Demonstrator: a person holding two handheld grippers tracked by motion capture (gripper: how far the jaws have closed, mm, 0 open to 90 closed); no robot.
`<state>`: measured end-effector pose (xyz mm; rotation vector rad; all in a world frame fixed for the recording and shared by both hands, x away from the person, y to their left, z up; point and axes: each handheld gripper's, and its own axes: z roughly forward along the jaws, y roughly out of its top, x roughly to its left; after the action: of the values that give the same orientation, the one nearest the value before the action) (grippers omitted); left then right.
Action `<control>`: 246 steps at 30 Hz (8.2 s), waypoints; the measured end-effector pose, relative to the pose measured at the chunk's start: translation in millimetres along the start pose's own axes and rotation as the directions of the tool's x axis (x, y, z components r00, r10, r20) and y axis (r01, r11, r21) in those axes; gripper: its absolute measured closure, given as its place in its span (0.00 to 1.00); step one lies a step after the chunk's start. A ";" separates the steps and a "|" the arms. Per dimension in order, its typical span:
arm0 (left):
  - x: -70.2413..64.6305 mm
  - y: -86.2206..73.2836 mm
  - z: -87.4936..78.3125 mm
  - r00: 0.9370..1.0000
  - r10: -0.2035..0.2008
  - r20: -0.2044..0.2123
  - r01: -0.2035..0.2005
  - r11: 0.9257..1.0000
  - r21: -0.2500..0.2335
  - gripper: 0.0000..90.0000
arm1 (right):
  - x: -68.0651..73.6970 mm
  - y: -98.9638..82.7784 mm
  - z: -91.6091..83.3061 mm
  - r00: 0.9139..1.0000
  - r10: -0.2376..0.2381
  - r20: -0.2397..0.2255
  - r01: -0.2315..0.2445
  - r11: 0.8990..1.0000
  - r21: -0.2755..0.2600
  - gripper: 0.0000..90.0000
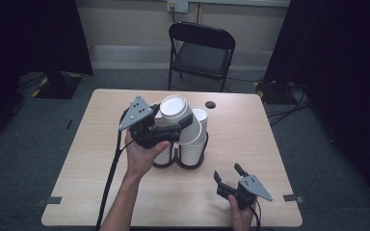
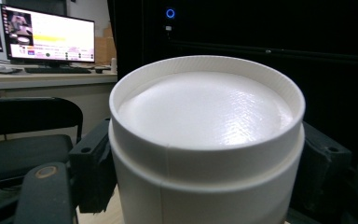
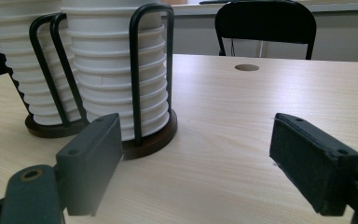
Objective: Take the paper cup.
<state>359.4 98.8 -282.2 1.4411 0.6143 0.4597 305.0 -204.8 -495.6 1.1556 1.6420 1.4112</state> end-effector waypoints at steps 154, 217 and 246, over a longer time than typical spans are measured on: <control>6.4 -145.5 -74.9 0.991 0.098 -0.086 -0.074 0.967 0.244 0.18 | 39.5 28.8 14.4 0.910 -0.068 -0.408 0.102 0.993 0.061 0.95; -24.7 -177.8 -49.4 0.835 0.456 0.308 -0.549 0.732 0.404 0.12 | 42.5 74.0 63.6 0.782 0.101 -0.615 0.367 0.724 0.585 0.96; -41.9 -177.4 -24.9 0.838 0.454 0.301 -0.541 0.757 0.365 0.00 | 49.5 81.8 67.9 0.785 0.146 -0.602 0.294 0.768 0.569 0.97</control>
<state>298.6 75.7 -454.3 2.0763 0.1549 0.6142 363.5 -131.4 -425.2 0.9721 2.7856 1.2684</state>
